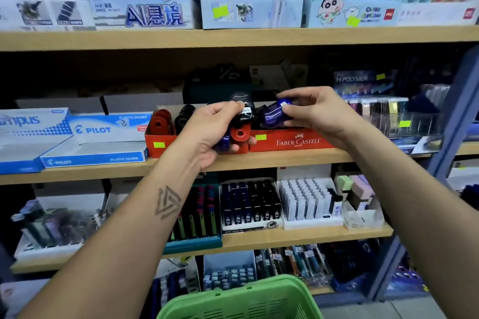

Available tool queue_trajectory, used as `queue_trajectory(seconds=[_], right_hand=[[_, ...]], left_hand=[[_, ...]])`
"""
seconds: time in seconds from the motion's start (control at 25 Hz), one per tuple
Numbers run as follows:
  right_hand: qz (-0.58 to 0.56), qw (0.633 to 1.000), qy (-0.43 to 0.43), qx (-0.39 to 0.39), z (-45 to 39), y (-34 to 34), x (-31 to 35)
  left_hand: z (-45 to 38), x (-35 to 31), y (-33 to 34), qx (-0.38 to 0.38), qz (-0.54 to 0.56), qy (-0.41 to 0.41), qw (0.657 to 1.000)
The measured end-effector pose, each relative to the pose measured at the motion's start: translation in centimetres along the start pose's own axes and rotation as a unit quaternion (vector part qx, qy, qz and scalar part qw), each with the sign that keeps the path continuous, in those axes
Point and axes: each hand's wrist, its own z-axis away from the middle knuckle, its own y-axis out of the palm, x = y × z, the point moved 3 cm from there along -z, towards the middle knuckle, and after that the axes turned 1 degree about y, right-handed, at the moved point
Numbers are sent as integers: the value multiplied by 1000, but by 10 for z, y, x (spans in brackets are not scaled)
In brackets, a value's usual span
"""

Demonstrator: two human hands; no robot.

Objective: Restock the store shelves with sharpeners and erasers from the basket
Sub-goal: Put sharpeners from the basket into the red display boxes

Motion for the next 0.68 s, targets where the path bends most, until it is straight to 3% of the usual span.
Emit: queue_trajectory(seconds=[0.2, 0.48, 0.68], right_hand=[[30, 999, 31, 22, 3, -18, -4], [110, 984, -70, -123, 7, -69, 14], [219, 962, -85, -139, 2, -80, 13]], left_hand=[[-6, 1, 11, 11, -41, 4, 999], [-12, 0, 21, 12, -76, 24, 997], [-20, -2, 23, 1, -90, 26, 996]])
